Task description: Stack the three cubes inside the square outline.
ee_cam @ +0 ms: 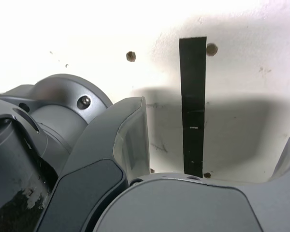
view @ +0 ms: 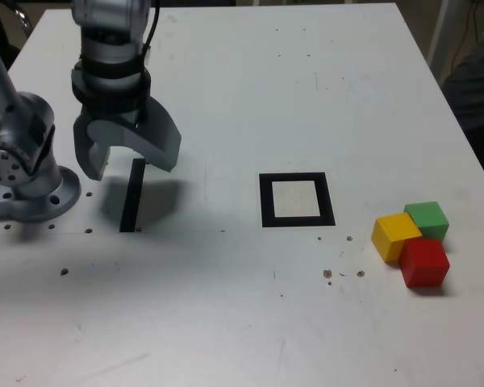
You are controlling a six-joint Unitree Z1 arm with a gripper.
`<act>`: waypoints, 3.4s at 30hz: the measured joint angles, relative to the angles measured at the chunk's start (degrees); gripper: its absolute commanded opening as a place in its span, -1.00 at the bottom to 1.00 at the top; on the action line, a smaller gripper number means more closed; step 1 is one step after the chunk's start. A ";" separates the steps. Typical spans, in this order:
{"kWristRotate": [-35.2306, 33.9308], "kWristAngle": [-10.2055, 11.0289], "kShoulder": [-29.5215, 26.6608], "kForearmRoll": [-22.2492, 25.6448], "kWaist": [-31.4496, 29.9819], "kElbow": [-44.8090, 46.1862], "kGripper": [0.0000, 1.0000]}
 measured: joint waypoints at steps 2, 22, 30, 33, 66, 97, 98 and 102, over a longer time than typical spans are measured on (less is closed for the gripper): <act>0.00 -0.07 0.00 0.51 0.00 -0.54 0.99; -6.53 -3.28 10.04 10.70 -8.08 -16.22 0.99; -9.05 -3.91 13.30 13.67 -12.10 -24.89 0.99; -9.61 -4.10 15.40 15.26 -13.49 -28.91 0.98; -17.78 -8.20 42.67 30.19 -16.00 -76.05 0.97; -20.40 -10.12 60.27 33.11 -17.94 -102.43 0.95; -20.41 -10.13 60.57 33.11 -17.98 -102.44 0.95; -20.49 -10.38 61.91 33.15 -18.00 -103.96 0.92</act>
